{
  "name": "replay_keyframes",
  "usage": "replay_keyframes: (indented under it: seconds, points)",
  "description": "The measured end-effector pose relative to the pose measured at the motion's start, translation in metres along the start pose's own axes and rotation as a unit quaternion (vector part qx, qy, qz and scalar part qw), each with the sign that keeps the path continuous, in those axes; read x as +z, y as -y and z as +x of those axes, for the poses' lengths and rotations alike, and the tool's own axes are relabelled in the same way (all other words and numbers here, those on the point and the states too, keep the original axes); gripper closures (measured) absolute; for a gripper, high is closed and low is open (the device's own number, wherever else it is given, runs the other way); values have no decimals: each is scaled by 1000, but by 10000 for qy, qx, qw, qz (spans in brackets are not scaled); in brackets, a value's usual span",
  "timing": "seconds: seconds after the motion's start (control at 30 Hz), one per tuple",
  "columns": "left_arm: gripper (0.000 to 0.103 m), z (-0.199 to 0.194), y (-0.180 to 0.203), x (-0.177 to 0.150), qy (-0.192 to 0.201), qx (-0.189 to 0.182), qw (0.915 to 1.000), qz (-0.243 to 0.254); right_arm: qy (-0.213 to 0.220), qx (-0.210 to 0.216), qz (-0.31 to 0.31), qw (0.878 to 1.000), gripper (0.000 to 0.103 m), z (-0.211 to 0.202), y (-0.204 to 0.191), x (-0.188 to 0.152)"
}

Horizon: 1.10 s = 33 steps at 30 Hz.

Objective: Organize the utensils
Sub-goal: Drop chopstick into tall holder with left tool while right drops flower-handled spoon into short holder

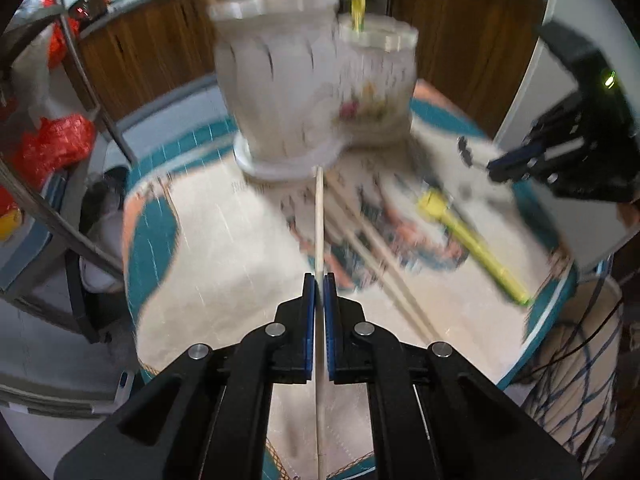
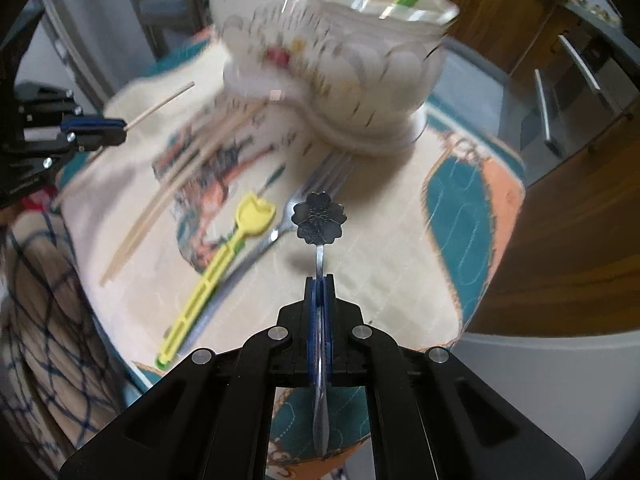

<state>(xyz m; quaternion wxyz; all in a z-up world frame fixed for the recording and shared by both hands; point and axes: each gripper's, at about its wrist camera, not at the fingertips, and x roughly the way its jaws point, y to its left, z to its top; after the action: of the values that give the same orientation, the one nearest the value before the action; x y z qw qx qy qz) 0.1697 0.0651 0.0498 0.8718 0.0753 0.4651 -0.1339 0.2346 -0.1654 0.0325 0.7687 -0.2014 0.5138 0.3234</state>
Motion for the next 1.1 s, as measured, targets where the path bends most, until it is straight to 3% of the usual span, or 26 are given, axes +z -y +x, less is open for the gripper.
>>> replay_keyframes:
  seconds: [0.13,0.33,0.47,0.63,0.9,1.03,1.1]
  points:
    - [99,-31,-2,3,706,-175,9970,-268,831,338,397,9952,99,-26,12,-6]
    - [99,-61,-5,13,1761,-387,9822,-518,1938,558,865,9756,99,-50,18,-14]
    - [99,-77,0,23,2521,-264,9658,-542,2533,540,1054,9601,99,-65,19,-8]
    - [99,-84,-3,43,3200,-50,9444,-747,3186,500,1180,9392,99,-83,21,3]
    - [99,-89,-12,80,4058,-106,9098,-866,4029,326,937,9098,99,-110,10,39]
    - [99,-89,-22,102,4310,-113,8969,-978,4401,312,831,8935,99,-119,7,53]
    - [99,-89,-23,113,4499,-18,8870,-1037,4450,261,762,8919,99,-118,7,60]
